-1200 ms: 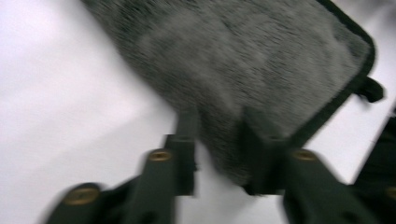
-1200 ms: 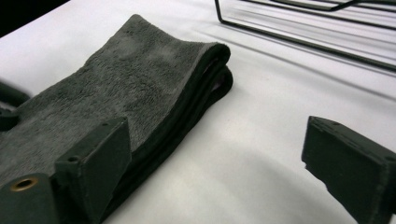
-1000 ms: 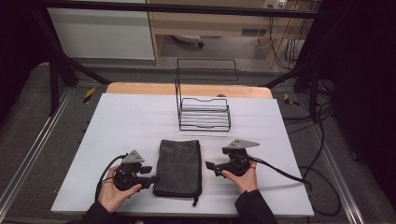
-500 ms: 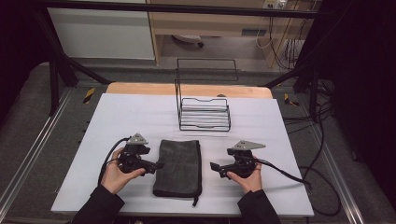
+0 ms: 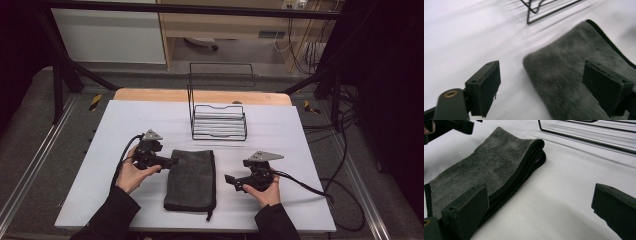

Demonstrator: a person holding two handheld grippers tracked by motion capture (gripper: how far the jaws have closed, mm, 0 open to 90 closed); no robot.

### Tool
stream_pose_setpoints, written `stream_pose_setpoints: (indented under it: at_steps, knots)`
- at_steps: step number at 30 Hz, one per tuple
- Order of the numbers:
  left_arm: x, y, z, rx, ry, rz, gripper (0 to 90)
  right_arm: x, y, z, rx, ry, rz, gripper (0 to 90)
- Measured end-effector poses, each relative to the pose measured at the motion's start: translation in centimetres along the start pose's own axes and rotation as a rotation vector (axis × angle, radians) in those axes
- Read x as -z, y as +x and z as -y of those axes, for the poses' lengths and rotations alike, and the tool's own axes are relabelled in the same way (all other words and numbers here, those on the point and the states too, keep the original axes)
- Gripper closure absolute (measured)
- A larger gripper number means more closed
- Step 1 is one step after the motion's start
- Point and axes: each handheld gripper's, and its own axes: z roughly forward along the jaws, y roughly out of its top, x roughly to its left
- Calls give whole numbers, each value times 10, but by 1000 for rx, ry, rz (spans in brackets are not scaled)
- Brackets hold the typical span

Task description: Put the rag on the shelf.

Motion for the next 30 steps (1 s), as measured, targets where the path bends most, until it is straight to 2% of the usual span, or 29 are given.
stream_pose_setpoints:
  at_steps: [4,7,11,13,20,27,30]
  knots:
    - [-9,5,-2,20,-5,-23,183,-1,1,1,-3,6,-2,20]
    - [-15,9,-2,48,9,-26,222,-1,0,1,-2,8,-3,19]
    - [-23,10,1,51,33,-37,295,-3,1,2,-6,13,-6,19]
    - [-26,9,2,58,37,-33,362,-4,1,2,-5,13,-7,20]
    - [-37,4,9,55,64,-10,508,-6,1,3,-8,19,-13,29]
    - [-39,5,12,87,68,23,621,-8,0,3,-14,23,-14,38]
    - [-39,4,12,83,75,24,650,-9,-1,2,-18,19,-12,35]
